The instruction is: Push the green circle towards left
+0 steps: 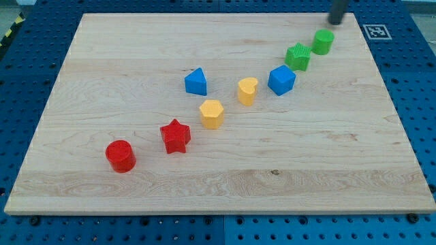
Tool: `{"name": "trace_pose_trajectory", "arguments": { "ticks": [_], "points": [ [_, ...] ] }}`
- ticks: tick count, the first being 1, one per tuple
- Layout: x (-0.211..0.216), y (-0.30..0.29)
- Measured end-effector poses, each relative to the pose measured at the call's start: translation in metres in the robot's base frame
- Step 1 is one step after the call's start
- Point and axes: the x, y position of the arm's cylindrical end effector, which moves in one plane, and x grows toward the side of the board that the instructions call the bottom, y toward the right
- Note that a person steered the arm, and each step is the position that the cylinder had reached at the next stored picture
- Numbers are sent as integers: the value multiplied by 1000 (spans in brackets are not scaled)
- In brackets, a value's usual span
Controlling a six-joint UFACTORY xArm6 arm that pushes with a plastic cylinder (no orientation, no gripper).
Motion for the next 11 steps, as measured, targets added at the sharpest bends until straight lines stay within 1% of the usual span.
{"name": "trace_pose_trajectory", "arguments": {
  "ticks": [1,2,3,4,7,10,11],
  "points": [
    [48,-17],
    [64,-23],
    [64,-24],
    [64,-39],
    [64,-127],
    [64,-247],
    [50,-257]
  ]
}}
